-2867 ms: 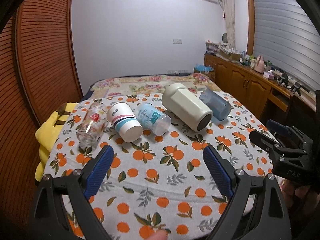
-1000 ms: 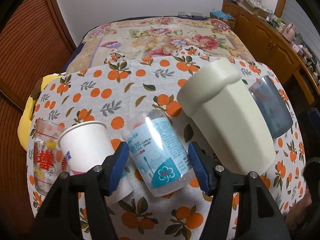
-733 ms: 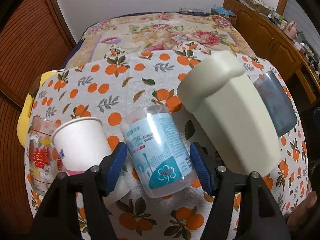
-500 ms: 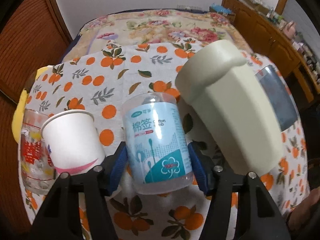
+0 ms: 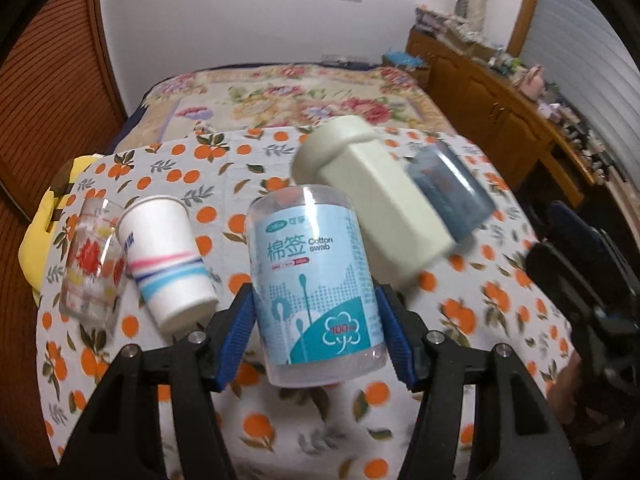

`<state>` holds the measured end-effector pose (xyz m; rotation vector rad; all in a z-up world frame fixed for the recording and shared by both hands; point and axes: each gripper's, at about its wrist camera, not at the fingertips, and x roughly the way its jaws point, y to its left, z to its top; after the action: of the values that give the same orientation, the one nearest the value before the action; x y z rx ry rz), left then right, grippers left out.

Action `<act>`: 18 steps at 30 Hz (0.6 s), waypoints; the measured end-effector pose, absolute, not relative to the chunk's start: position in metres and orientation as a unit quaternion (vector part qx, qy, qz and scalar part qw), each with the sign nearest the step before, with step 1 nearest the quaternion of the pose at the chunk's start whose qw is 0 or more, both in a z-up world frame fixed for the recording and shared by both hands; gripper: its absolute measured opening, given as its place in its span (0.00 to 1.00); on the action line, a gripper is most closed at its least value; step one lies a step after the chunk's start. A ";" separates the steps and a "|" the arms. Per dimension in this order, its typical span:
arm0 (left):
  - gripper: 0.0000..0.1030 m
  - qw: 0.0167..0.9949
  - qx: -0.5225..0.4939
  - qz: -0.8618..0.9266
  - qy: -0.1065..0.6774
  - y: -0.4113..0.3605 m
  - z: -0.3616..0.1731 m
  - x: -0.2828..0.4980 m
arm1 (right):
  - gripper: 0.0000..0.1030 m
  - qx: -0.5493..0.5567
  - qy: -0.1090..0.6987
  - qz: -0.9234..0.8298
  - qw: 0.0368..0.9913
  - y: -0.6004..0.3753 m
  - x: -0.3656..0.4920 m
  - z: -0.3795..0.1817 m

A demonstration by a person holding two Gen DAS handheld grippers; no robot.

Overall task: Flip cup upright
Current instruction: 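Close the left tool on the cotton-swab container and lift it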

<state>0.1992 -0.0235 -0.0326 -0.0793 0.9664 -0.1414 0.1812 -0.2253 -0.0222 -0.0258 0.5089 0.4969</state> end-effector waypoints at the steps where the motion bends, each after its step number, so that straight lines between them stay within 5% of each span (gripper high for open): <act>1: 0.58 0.884 -0.039 -0.071 0.461 -0.027 -0.033 0.196 | 0.87 -0.015 0.249 0.240 0.938 -0.227 0.176 -0.022; 18: 0.58 0.880 -0.057 -0.115 0.457 -0.066 -0.065 0.121 | 0.87 -0.005 0.286 0.205 0.936 -0.249 0.119 -0.048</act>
<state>0.1212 -0.0665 -0.0650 -0.1182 0.9527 -0.2390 0.1188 -0.2488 -0.0476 -0.0094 0.5848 0.4197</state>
